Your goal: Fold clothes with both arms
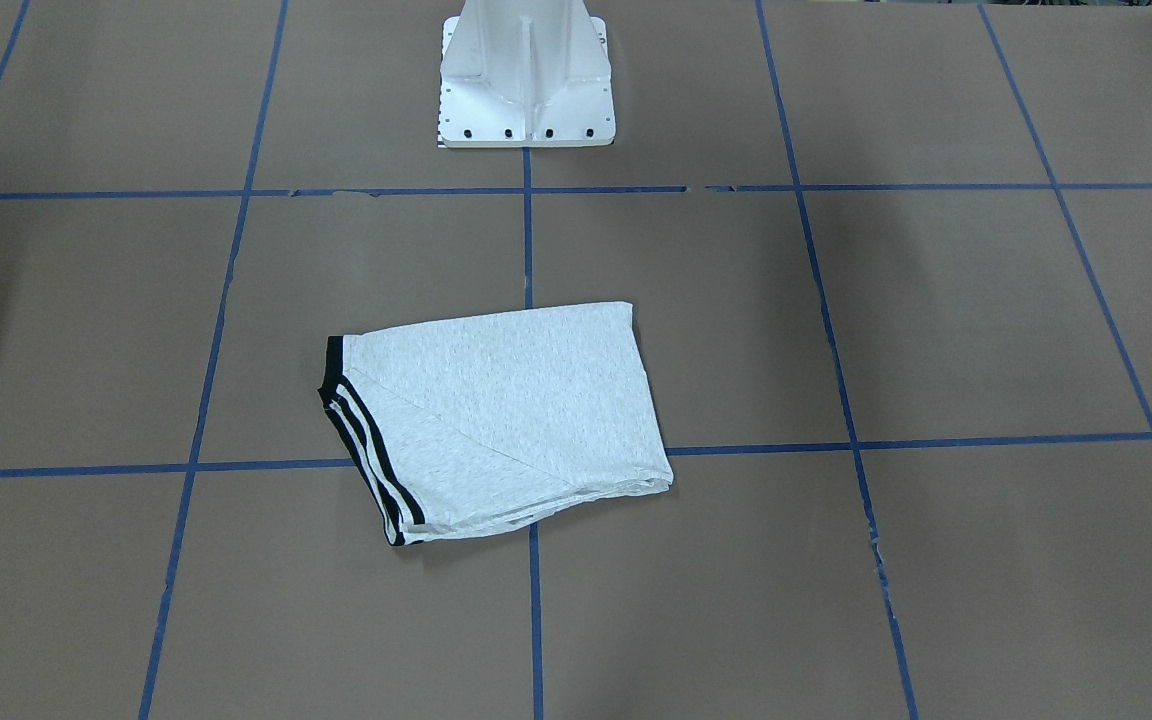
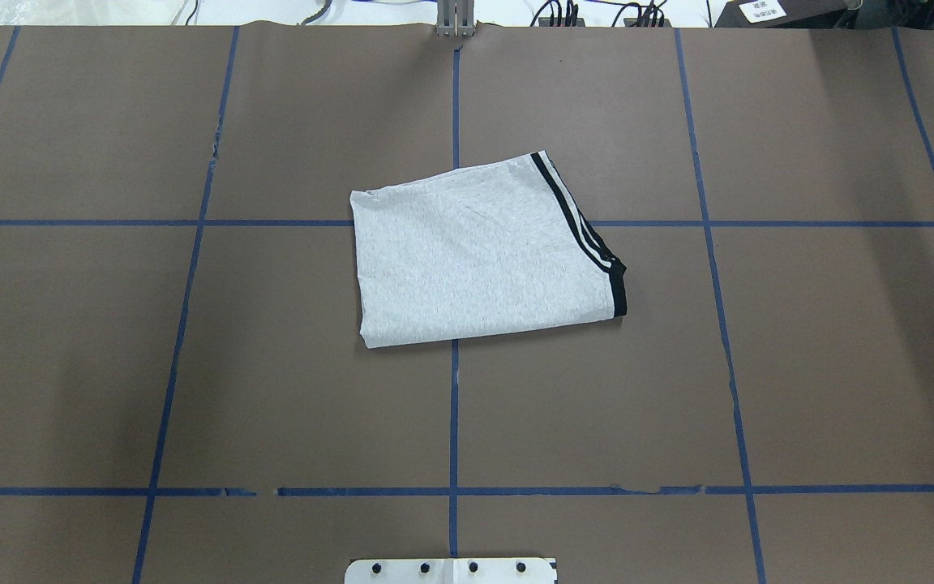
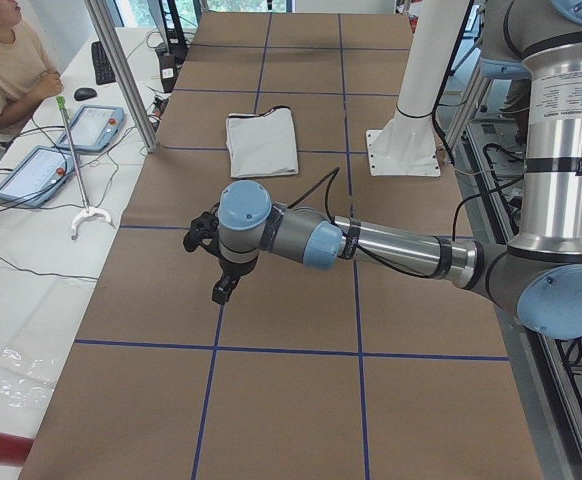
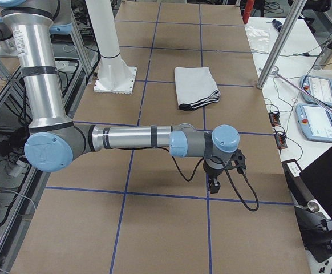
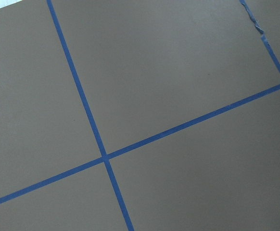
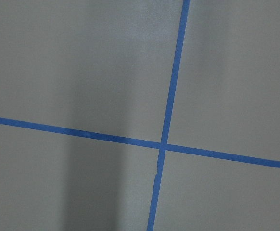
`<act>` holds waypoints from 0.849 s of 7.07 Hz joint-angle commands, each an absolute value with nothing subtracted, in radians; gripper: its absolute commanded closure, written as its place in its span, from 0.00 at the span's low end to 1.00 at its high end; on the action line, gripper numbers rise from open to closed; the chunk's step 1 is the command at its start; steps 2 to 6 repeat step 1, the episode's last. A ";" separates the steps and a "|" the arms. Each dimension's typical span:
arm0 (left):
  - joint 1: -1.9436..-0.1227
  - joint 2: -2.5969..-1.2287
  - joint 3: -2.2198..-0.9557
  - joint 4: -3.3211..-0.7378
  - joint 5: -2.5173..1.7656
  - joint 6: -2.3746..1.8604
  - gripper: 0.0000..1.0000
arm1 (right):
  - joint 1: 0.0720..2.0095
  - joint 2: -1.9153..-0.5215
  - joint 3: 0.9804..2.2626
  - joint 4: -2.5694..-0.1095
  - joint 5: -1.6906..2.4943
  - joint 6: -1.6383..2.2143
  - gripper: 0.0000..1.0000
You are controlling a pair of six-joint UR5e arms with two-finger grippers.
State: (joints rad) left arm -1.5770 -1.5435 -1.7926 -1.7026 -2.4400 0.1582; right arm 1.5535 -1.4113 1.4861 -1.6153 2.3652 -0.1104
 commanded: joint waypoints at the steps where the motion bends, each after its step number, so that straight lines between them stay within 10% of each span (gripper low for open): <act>1: -1.575 -1.551 -1.802 -1.706 -2.445 0.158 0.00 | 1.552 -1.411 1.499 -1.615 2.368 -0.110 0.00; 6: -1.575 -1.551 -1.802 -1.706 -2.445 0.158 0.00 | 1.552 -1.411 1.499 -1.615 2.368 -0.110 0.00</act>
